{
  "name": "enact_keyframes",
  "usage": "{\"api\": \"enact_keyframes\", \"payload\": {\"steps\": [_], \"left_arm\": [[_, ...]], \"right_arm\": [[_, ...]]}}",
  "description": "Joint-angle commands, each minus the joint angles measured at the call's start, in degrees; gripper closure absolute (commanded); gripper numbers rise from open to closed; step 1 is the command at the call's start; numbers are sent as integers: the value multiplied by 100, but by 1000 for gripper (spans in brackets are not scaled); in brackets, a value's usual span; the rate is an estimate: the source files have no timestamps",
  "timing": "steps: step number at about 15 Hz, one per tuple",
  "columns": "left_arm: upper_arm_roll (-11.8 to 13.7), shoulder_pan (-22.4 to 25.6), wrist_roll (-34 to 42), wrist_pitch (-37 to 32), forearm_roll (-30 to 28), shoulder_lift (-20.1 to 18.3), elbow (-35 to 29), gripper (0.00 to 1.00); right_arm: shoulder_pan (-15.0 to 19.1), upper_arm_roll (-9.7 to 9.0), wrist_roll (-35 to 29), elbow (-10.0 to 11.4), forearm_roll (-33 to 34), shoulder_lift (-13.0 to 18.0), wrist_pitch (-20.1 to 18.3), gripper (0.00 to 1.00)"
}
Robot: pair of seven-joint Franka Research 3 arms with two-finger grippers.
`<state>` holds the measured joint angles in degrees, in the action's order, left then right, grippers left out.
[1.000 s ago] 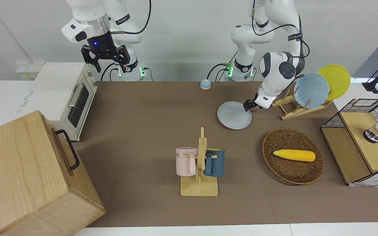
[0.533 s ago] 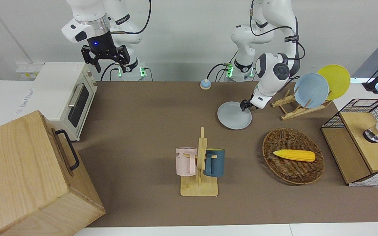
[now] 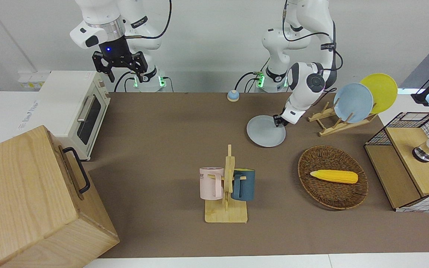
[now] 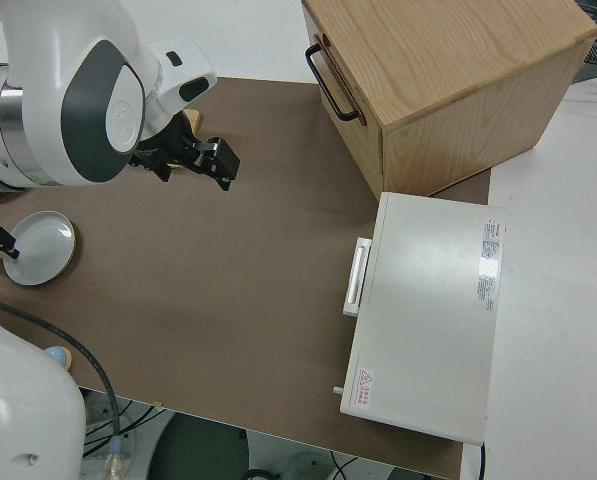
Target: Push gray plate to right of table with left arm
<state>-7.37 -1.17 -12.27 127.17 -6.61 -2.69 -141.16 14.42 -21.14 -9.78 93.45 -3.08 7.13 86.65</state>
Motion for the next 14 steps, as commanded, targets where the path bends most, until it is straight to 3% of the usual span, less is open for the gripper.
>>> {"api": "enact_keyframes", "payload": {"steps": [1, 4, 8, 14], "left_arm": [[-45, 38, 14, 168, -95, -21, -114, 778], [-45, 47, 14, 185, -95, -12, -114, 839], [-45, 38, 5, 185, -95, -12, -114, 1000], [-54, 29, -91, 185, -95, -12, -114, 1000]], "right_arm": [[140, -83, -59, 156, -123, 157, 1, 5], [140, -83, -59, 156, -123, 157, 1, 5], [140, -83, -59, 156, -123, 157, 1, 5], [140, -83, -59, 156, -123, 157, 1, 5]]}}
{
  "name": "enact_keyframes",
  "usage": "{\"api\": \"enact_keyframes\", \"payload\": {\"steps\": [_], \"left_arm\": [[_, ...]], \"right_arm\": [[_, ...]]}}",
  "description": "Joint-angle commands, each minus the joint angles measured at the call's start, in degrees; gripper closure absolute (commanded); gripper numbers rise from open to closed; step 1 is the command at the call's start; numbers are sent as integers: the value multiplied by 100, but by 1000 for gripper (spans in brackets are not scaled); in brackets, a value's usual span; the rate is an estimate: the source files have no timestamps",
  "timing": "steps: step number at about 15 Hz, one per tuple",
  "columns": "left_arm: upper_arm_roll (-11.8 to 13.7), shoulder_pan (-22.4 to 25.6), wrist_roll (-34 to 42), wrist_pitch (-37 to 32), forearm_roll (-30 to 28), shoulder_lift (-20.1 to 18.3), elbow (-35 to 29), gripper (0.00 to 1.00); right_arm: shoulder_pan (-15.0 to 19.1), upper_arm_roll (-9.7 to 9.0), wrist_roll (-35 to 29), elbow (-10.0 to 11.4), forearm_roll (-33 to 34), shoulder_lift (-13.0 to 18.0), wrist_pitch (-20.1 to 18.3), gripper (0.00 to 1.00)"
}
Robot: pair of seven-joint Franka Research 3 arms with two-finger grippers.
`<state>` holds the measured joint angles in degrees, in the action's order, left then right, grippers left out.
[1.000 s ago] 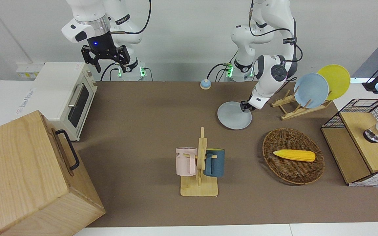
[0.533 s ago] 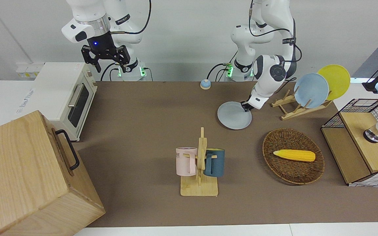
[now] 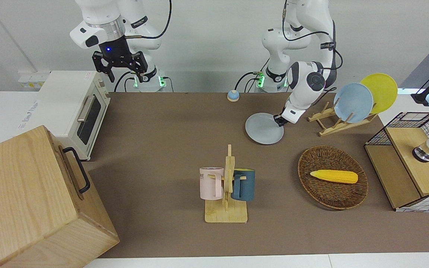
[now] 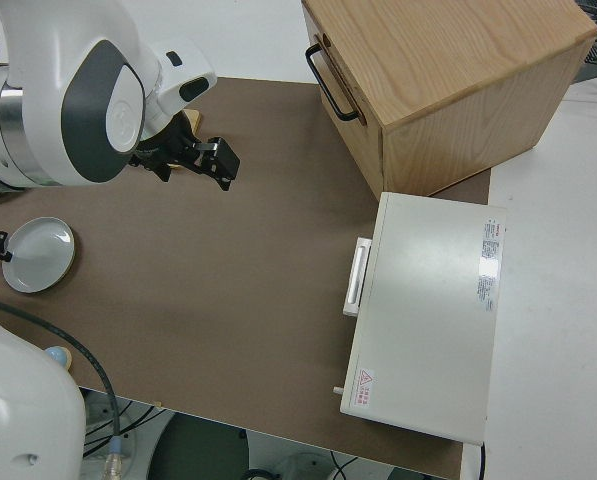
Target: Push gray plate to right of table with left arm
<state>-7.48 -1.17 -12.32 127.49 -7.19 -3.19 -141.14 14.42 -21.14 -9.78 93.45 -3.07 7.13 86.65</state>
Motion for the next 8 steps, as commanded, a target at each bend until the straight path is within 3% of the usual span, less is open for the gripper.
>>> {"api": "enact_keyframes", "payload": {"steps": [1, 4, 8], "left_arm": [[-95, 29, -147, 154, -45, 38, -116, 1000], [-200, 29, -393, 154, -54, 38, -116, 1000], [-647, 3, -919, 162, -290, 47, -116, 1000]], "right_arm": [[140, -83, -59, 156, -123, 157, 1, 5], [140, -83, -59, 156, -123, 157, 1, 5], [140, -83, -59, 156, -123, 157, 1, 5]]}}
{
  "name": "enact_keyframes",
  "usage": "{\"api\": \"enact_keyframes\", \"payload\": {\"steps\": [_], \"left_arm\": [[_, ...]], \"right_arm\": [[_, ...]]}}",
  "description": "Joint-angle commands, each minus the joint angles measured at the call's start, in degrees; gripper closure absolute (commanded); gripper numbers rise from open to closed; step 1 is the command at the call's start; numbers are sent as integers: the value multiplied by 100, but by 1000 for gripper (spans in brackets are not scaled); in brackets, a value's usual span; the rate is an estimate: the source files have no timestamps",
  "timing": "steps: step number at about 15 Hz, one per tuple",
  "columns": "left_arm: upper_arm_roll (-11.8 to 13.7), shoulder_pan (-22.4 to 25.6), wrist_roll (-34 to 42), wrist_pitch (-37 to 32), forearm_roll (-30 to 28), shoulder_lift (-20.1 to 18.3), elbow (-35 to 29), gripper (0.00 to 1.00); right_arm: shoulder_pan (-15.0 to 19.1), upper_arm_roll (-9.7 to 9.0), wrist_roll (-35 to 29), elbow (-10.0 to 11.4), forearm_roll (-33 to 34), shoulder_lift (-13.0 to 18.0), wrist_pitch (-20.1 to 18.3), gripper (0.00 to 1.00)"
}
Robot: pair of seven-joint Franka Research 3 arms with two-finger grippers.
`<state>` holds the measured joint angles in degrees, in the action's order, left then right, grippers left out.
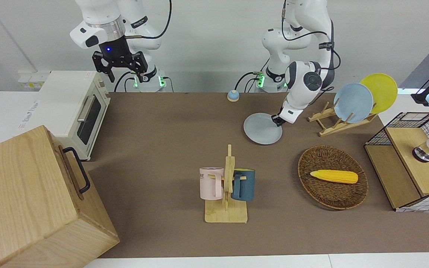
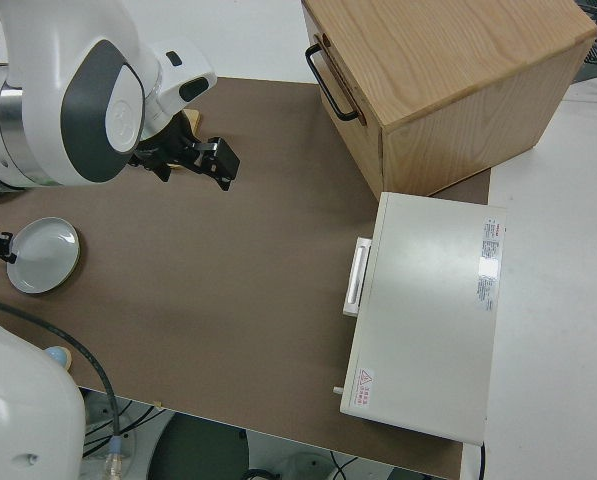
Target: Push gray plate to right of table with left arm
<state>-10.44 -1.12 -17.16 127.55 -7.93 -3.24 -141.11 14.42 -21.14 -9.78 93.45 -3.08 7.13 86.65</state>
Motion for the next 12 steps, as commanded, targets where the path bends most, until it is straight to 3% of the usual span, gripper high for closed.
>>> {"api": "enact_keyframes", "payload": {"steps": [1, 9, 12], "left_arm": [[-458, -20, -577, 217, -243, 61, -119, 1000], [-968, -266, -1280, 480, -595, 157, -119, 1000], [-1012, -494, -1667, 612, -622, 184, -119, 1000]], "right_arm": [[140, -83, -59, 156, -123, 157, 1, 5], [140, -83, -59, 156, -123, 157, 1, 5], [140, -83, -59, 156, -123, 157, 1, 5]]}}
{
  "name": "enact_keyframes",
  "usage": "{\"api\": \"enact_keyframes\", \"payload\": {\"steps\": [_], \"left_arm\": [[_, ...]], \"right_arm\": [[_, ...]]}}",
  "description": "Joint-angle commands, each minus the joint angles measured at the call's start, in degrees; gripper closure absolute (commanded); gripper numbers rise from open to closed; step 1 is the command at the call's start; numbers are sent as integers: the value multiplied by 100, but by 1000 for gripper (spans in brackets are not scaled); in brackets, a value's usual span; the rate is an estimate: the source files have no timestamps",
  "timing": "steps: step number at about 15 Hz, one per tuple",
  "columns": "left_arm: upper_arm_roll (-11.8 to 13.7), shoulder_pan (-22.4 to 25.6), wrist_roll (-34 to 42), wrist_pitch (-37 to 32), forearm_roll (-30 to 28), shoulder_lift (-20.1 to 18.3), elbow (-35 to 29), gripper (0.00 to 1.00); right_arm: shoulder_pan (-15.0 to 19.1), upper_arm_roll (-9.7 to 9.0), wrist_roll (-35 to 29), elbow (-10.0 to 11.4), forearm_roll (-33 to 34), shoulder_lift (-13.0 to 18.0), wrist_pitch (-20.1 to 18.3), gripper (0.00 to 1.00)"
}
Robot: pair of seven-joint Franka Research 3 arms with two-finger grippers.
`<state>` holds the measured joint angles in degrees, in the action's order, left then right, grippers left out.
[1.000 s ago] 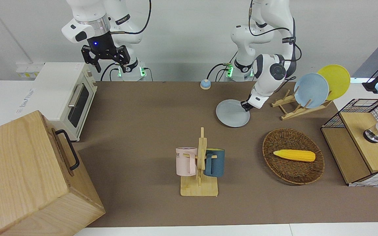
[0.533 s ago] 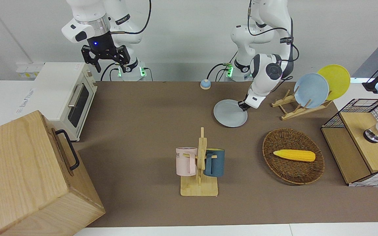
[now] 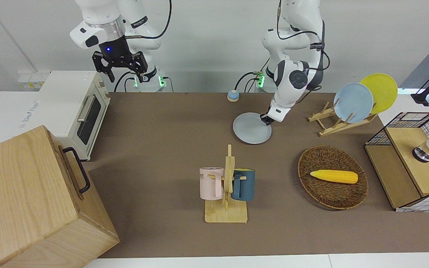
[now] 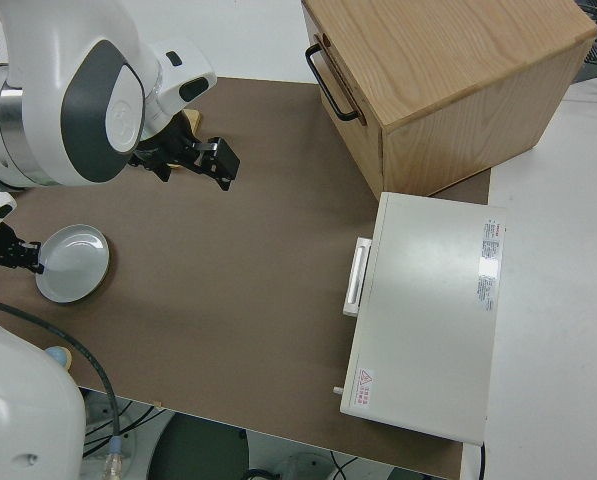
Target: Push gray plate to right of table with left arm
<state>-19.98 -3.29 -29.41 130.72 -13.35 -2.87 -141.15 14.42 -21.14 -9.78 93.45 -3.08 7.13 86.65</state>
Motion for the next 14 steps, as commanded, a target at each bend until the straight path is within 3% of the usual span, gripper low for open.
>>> {"api": "enact_keyframes", "payload": {"steps": [1, 9, 14], "left_arm": [[-93, -329, -556, 305, -98, 172, -106, 1000], [-120, -1015, -1373, 630, -317, 225, -97, 1000], [-76, -1419, -1506, 1069, -554, 453, -35, 1000]], "right_arm": [[140, -83, -59, 156, -123, 157, 1, 5], [140, -83, -59, 156, -123, 157, 1, 5], [140, -83, -59, 156, -123, 157, 1, 5]]}}
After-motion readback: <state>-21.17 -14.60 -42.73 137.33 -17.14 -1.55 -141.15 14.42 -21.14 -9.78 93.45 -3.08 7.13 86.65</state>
